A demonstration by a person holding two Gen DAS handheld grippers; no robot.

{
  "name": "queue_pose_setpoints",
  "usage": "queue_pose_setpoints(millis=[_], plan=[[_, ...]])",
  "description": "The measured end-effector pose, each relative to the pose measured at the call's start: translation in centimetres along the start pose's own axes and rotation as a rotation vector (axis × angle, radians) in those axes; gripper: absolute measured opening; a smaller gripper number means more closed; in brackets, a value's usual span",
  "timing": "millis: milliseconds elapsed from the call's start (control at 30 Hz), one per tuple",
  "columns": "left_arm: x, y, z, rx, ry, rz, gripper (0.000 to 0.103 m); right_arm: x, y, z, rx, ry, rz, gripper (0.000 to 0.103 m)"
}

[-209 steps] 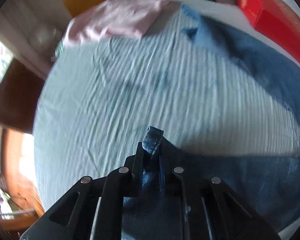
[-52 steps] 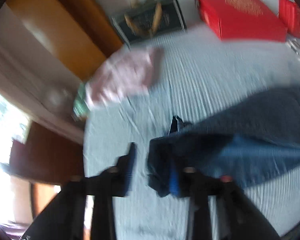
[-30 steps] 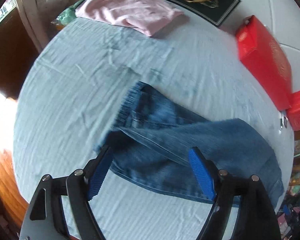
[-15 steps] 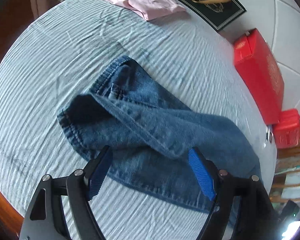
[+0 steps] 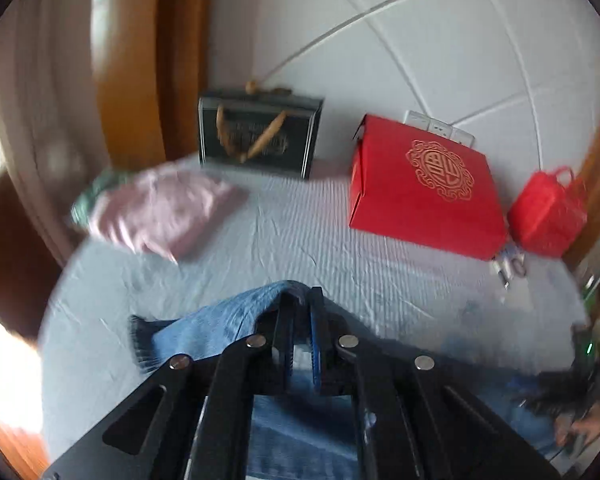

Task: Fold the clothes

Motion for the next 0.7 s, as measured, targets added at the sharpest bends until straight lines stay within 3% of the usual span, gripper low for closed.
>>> queue_pose_setpoints(millis=[67, 133, 167, 200, 300, 367, 500, 567, 700], plan=[[0.5, -2.4, 2.8, 0.013, -0.076, -0.080, 0.007, -0.3, 1.7, 0.8, 0.023, -0.009, -0.008, 0.057], [3.9, -6.8, 8.3, -0.053, -0.258, -0.160, 0.013, -0.6, 3.2, 2.0, 0.045, -0.014, -0.002, 0.057], [5.3, -8.8, 11.0, -0.090, -0.342, -0.193, 0.032, -0.8, 3.9, 2.6, 0.060, -0.015, -0.001, 0.057], [6.5, -10.6, 13.5, -0.131, -0.416, -0.216, 0.038, -0.9, 4.5, 3.2, 0.076, -0.016, -0.004, 0.057], [9.1, -15.3, 20.2, -0.253, -0.605, -0.255, 0.038, -2.1, 6.4, 5.4, 0.154, -0.004, 0.001, 0.057], [8.1, -16.1, 20.0, -0.298, -0.572, -0.190, 0.038, -3.8, 7.7, 7.0, 0.216, 0.033, 0.018, 0.057], [7.3, -17.8, 15.9, -0.284, -0.476, -0.186, 0.065, -7.7, 11.3, 10.3, 0.379, 0.140, 0.106, 0.057], [8.7, -18.3, 14.7, -0.293, -0.473, -0.172, 0.065, -9.7, 13.5, 12.5, 0.483, 0.192, 0.182, 0.058], [12.7, -17.8, 14.2, -0.321, -0.529, -0.116, 0.065, -12.7, 16.6, 18.1, 0.696, 0.276, 0.255, 0.062]])
Point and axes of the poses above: each gripper's, at about its wrist camera, not at the fingertips, and x roughly the way its jaws point, y to its right, z to its underside, the point moved 10 cm from there along x, roughly the way its jaws point, and after that the axes turned 6 degrees about -y, right-handed, at the moved point
